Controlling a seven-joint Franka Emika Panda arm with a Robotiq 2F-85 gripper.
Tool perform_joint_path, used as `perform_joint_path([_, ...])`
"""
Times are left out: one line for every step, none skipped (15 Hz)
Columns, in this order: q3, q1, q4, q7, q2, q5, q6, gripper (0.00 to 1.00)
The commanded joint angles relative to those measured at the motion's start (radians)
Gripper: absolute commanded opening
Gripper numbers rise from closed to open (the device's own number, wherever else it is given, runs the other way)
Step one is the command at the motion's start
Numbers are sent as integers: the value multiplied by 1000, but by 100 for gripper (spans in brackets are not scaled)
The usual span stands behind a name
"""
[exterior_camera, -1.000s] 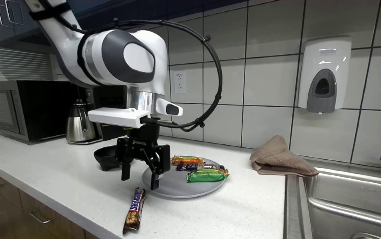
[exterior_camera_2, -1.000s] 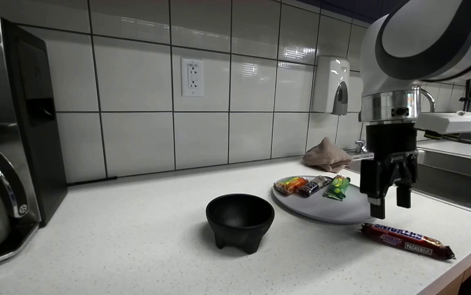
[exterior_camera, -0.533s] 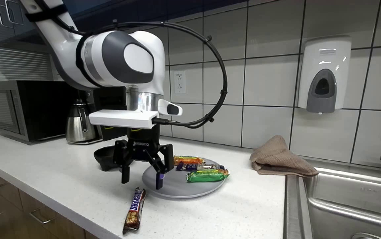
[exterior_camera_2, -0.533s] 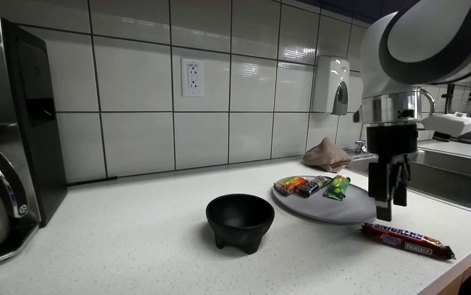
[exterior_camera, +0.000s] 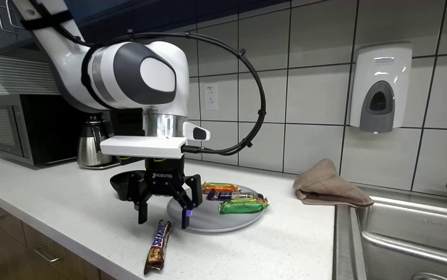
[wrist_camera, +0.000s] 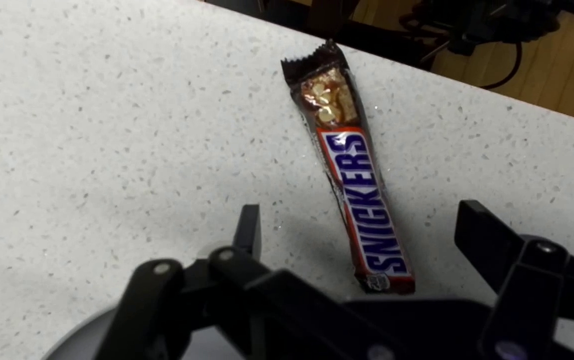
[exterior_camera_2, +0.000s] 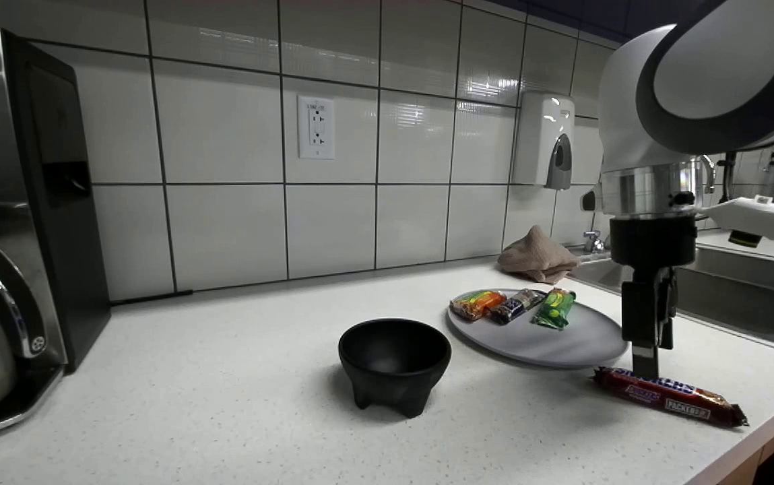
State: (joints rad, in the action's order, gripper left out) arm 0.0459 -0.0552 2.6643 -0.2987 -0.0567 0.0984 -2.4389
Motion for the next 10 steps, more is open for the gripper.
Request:
perform_joint_path([-19,11,41,-38,-33,-4,-34,100])
perform_joint_path([-20,10,43,-47,-30,-4,-34,100])
perform_joint_path([-22,10,46,-51,-28,-1,-37,100])
perform_joint_path([-24,10,48,-56,-26,6,-39,100])
perform_joint_path([-26,10,50,-59,-25,9,-41,100])
perform_joint_path([-27,11,51,-65,-23,15,-41,100])
perform_joint_path([-27,11,52,-69,-21,23,-42,100])
perform_joint_path([-27,12,52,-72,-18,30,-41,100])
perform_joint_path([-27,13,52,-76,-17,38,-42,100])
perform_joint_path([-26,13,51,-84,-15,43,-43,100])
